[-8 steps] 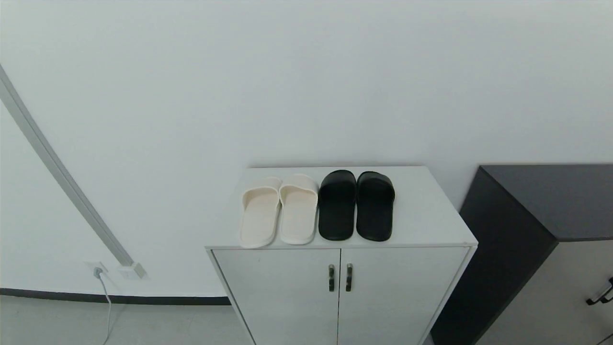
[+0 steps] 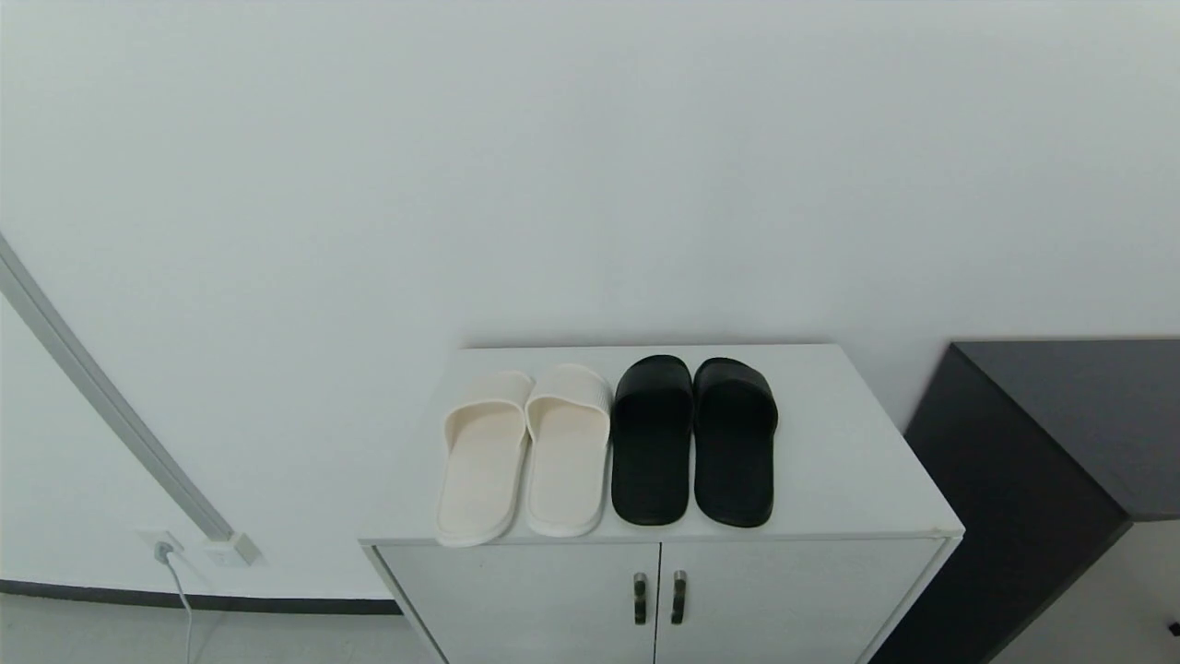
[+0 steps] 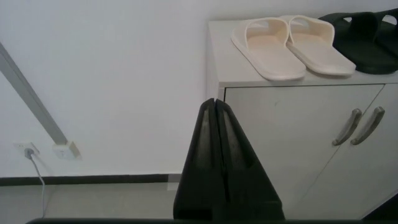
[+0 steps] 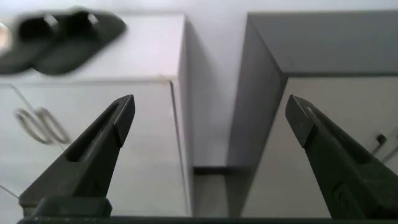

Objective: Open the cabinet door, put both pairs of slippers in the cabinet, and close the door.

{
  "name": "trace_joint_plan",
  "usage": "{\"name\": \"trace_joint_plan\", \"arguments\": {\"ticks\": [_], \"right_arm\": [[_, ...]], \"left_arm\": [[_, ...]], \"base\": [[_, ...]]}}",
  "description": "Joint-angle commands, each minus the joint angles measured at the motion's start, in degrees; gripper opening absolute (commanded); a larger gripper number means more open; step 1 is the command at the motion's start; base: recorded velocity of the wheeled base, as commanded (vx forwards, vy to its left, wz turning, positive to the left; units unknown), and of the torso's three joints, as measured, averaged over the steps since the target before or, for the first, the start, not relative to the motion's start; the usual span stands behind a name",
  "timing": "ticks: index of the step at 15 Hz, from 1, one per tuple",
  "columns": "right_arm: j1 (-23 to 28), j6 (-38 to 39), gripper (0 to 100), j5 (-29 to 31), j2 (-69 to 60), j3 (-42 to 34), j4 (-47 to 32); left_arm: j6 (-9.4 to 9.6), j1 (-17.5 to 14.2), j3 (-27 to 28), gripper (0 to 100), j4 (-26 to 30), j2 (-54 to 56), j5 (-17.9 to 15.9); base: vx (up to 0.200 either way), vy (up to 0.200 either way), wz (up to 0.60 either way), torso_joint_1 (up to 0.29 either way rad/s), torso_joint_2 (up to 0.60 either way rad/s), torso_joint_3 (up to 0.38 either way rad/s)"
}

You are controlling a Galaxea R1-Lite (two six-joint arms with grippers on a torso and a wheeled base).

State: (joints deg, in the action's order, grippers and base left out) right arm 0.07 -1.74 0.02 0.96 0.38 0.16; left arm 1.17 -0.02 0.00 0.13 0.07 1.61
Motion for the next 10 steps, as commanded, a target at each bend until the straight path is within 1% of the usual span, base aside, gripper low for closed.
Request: {"name": "trace_joint_plan", "arguments": {"ticks": [1, 2, 3, 4, 5, 6, 7, 8, 9, 10], "right_arm": [[-0.34, 6.84, 100, -3.19, 9.58, 12.98, -0.42], [-0.34, 8.07, 100, -7.06, 15.47, 18.52, -1.92], [-0.25, 4.47, 100, -11.19, 21.98, 20.8, -4.2], [-0.6, 1.13, 100, -11.98, 28.66, 21.07, -4.11], [-2.36, 0.95, 100, -12.07, 34.72, 21.77, -2.36], [-6.23, 2.01, 100, -11.63, 39.99, 22.3, 1.69], [-11.67, 4.47, 100, -9.43, 45.88, 22.74, 6.52], [-17.48, 7.19, 100, -4.07, 51.33, 23.62, 10.65], [-25.21, 10.44, 100, 2.52, 56.61, 24.06, 15.57], [-34.0, 14.14, 100, 10.87, 61.79, 24.93, 21.64]], "left_arm": [[0.06, -0.06, 0.0, 0, -0.05, -0.07, 0.06], [0.15, -0.06, 0.0, 0, -0.05, -0.07, 0.06], [-0.03, -0.06, 0.0, 0, -0.05, -0.07, 0.06], [0.06, -0.06, 0.0, 0, -0.05, -0.07, 0.06], [-0.03, -0.06, 0.0, 0, -0.05, -0.07, -0.03], [-0.03, -0.06, 0.0, 0, -0.05, -0.07, -0.2], [0.06, -0.06, 0.0, 0, -0.05, -0.07, -0.2], [0.15, -0.06, 0.0, 0, -0.05, -0.07, -0.2], [0.24, -0.06, 0.09, 0, -0.05, -0.07, -0.2], [0.32, -0.06, 0.0, 0, -0.05, -0.07, -0.38]], "base": [[0.0, 0.0, 0.0, 0.0, 0.0, 0.0], [0.0, 0.0, 0.0, 0.0, 0.0, 0.0], [0.0, 0.0, 0.0, 0.0, 0.0, 0.0], [0.0, 0.0, 0.0, 0.0, 0.0, 0.0], [0.0, 0.0, 0.0, 0.0, 0.0, 0.0], [0.0, 0.0, 0.0, 0.0, 0.0, 0.0], [0.0, 0.0, 0.0, 0.0, 0.0, 0.0], [0.0, 0.0, 0.0, 0.0, 0.0, 0.0], [0.0, 0.0, 0.0, 0.0, 0.0, 0.0], [0.0, 0.0, 0.0, 0.0, 0.0, 0.0]]}}
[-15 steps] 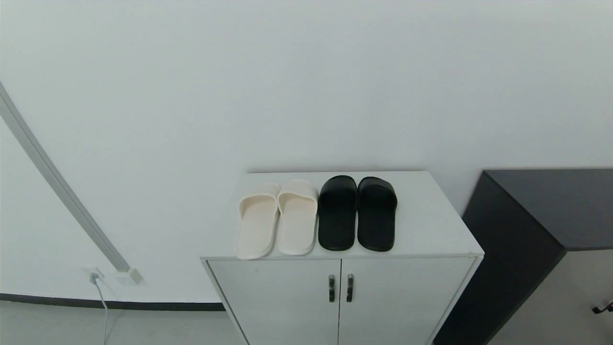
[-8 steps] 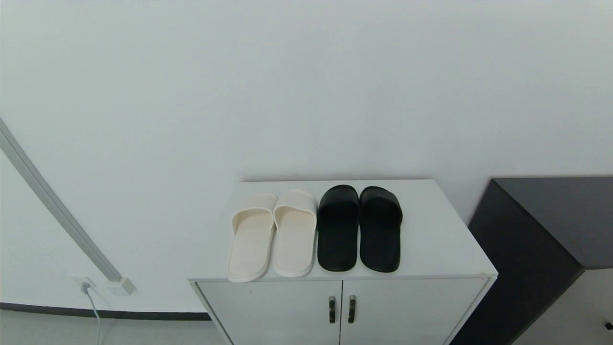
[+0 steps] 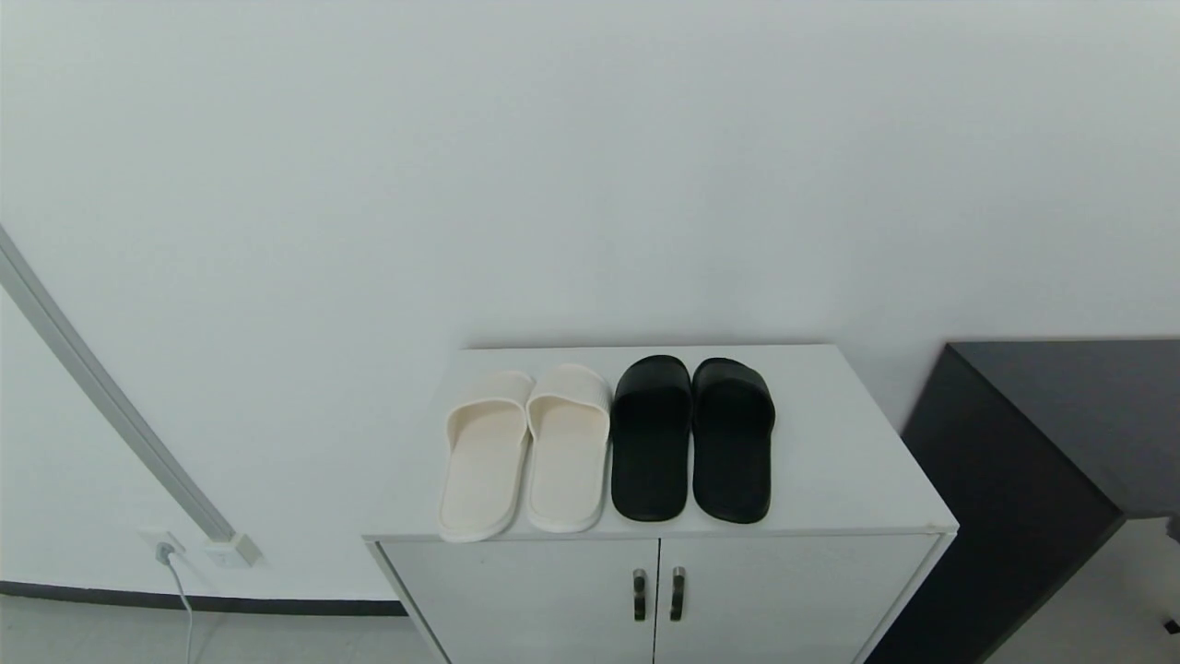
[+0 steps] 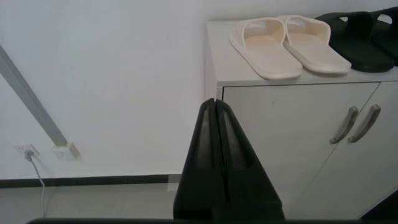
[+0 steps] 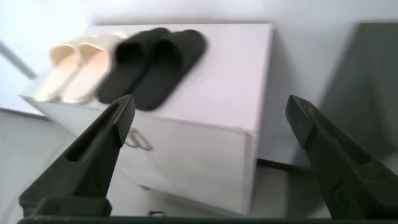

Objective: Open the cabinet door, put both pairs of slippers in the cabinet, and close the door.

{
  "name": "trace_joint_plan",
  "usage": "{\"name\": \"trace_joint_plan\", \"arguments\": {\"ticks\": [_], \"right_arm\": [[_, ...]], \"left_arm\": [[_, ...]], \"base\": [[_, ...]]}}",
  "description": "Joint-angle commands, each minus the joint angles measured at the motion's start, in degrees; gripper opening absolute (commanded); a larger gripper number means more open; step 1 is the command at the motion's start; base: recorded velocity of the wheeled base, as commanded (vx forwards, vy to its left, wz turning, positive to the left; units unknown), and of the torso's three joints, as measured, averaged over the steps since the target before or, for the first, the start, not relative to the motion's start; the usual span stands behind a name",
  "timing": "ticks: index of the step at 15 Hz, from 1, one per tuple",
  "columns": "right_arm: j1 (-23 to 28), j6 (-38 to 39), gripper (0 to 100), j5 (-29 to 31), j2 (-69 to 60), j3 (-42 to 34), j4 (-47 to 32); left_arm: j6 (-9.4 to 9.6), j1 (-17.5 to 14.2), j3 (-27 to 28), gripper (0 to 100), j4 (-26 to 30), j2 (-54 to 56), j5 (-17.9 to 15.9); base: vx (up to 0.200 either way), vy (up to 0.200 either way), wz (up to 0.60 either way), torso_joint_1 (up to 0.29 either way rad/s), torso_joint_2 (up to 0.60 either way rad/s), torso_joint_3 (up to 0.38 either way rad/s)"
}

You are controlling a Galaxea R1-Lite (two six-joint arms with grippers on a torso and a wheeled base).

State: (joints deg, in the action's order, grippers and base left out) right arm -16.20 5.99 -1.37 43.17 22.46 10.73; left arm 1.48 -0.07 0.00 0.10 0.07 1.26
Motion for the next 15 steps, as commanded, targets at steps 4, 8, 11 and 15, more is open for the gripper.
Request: {"name": "trace_joint_plan", "arguments": {"ticks": [4, 8, 11, 15], "right_arm": [[-29.5, 8.87, 100, 28.7, 34.88, 11.03, 19.24], [-32.05, 9.04, 100, 33.53, 46.75, 21.58, 19.24], [-32.4, 9.13, 100, 36.52, 56.41, 29.66, 19.51], [-33.02, 10.89, 100, 40.92, 66.26, 36.08, 20.74]], "left_arm": [[0.11, -0.01, 0.0, 0, -0.01, -0.07, -0.03], [0.11, -0.01, 0.0, 0, -0.01, -0.07, -0.03], [0.11, -0.01, 0.0, 0, -0.01, -0.07, -0.03], [0.02, -0.01, 0.0, 0, -0.01, -0.07, -0.03]], "base": [[0.0, 0.0, 0.0, 0.0, 0.0, 0.0], [0.0, 0.0, 0.0, 0.0, 0.0, 0.0], [0.0, 0.0, 0.0, 0.0, 0.0, 0.0], [0.0, 0.0, 0.0, 0.0, 0.0, 0.0]]}}
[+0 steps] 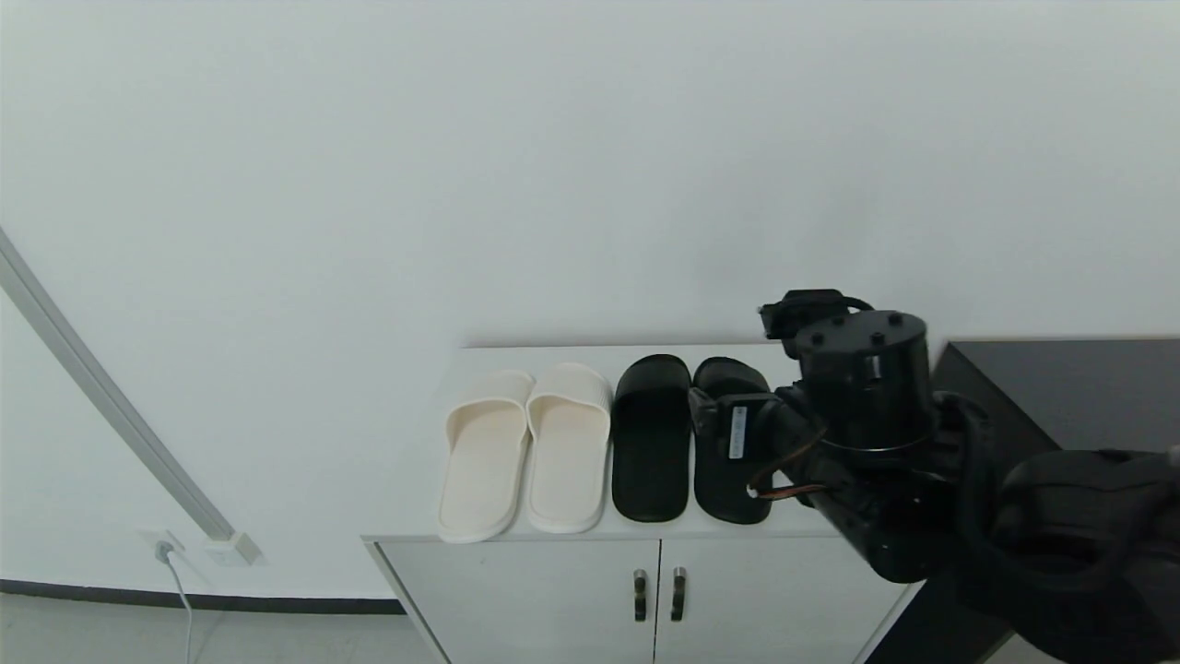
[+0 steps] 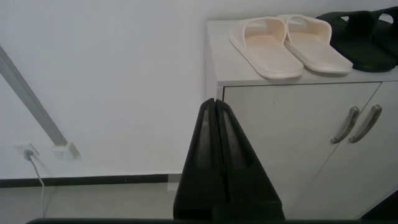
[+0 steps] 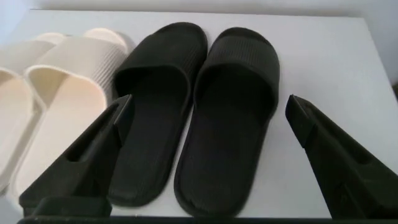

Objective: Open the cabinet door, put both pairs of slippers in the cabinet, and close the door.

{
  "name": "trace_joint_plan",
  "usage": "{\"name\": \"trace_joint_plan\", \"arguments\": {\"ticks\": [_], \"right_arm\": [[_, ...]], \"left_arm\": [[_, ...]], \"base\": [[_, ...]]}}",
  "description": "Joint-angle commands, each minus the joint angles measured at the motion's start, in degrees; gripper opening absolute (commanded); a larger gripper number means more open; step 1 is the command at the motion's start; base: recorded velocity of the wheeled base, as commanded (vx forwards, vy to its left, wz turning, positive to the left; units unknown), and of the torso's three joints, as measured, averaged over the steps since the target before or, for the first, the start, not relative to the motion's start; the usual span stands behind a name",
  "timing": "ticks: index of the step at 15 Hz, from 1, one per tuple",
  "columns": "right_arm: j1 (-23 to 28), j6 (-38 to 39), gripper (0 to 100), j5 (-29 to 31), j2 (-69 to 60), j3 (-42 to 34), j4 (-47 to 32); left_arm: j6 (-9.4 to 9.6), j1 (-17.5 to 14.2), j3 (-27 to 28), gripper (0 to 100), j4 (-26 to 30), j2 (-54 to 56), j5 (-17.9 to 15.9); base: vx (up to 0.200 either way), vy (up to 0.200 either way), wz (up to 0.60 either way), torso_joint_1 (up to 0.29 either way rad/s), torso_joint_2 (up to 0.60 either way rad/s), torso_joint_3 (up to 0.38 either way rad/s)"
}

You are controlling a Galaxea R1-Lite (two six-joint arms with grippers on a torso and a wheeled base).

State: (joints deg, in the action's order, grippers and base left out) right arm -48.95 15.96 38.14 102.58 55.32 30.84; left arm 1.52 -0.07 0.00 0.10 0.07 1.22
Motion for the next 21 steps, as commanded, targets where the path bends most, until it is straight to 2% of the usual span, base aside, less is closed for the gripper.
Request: {"name": "trace_joint_plan", "arguments": {"ticks": [1, 11, 21], "right_arm": [[-0.27, 1.18, 100, 1.85, 8.51, 4.09, 0.71], [0.43, 1.53, 100, 2.99, 19.58, 13.5, 2.03], [4.21, 1.53, 100, 4.48, 27.85, 22.37, 2.56]], "left_arm": [[-0.03, -0.01, 0.0, 0, -0.01, -0.07, 0.01], [-0.03, -0.01, 0.0, 0, -0.01, -0.07, 0.01], [-0.12, -0.01, 0.0, 0, -0.01, -0.07, 0.01]], "base": [[0.0, 0.0, 0.0, 0.0, 0.0, 0.0], [0.0, 0.0, 0.0, 0.0, 0.0, 0.0], [0.0, 0.0, 0.0, 0.0, 0.0, 0.0]]}}
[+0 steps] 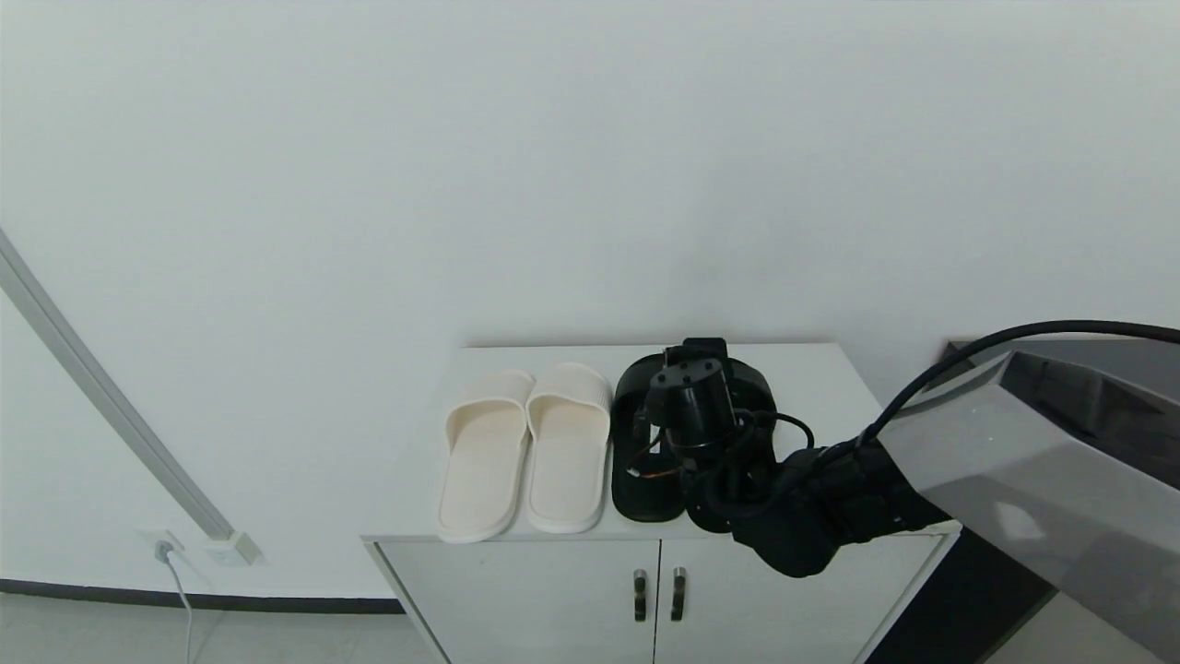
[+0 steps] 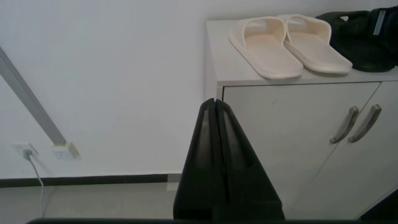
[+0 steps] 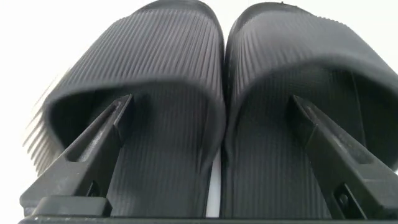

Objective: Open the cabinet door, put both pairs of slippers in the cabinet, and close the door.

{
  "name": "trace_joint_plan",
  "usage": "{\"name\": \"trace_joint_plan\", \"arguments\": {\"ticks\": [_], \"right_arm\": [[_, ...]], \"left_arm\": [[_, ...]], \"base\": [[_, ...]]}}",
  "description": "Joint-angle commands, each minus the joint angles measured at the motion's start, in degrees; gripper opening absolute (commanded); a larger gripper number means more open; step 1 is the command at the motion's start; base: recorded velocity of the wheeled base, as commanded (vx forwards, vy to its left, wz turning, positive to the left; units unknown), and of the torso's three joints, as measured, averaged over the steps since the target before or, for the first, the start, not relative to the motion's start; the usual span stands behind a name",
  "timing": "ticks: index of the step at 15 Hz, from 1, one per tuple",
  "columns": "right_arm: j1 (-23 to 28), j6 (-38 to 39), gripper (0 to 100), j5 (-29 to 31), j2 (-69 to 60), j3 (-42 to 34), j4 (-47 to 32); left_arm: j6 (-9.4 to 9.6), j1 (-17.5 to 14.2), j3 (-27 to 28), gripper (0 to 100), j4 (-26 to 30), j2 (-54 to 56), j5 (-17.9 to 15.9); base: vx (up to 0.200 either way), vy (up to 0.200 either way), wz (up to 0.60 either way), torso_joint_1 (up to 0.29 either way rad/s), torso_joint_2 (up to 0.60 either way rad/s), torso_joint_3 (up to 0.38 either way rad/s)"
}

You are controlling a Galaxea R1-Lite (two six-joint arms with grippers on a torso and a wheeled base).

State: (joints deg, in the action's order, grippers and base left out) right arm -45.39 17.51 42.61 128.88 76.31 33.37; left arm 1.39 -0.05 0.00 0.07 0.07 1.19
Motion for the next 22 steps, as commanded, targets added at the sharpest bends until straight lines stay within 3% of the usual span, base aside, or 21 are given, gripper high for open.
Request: {"name": "trace_joint_plan", "arguments": {"ticks": [1, 10, 11, 18, 22], "right_arm": [[1.18, -0.1, 100, 0.02, 1.9, 2.52, 0.03], [3.29, -0.63, 100, -0.24, 5.42, 9.2, -0.06], [3.29, -0.81, 0, -0.15, 5.33, 9.2, -0.06], [3.2, -2.04, 0, 0.2, 3.92, 7.62, -0.06], [2.76, -3.79, 0, -0.42, -5.66, -0.55, -0.06]], "left_arm": [[0.02, -0.04, 0.0, 0, 0.01, -0.07, 0.12], [-0.16, -0.04, 0.0, 0, 0.01, -0.07, 0.04], [-0.16, -0.04, 0.0, 0, 0.01, -0.07, 0.04], [-0.16, -0.04, 0.0, 0, 0.01, -0.07, 0.04], [-0.16, -0.04, 0.0, 0, 0.01, -0.07, 0.04]], "base": [[0.0, 0.0, 0.0, 0.0, 0.0, 0.0], [0.0, 0.0, 0.0, 0.0, 0.0, 0.0], [0.0, 0.0, 0.0, 0.0, 0.0, 0.0], [0.0, 0.0, 0.0, 0.0, 0.0, 0.0], [0.0, 0.0, 0.0, 0.0, 0.0, 0.0]]}}
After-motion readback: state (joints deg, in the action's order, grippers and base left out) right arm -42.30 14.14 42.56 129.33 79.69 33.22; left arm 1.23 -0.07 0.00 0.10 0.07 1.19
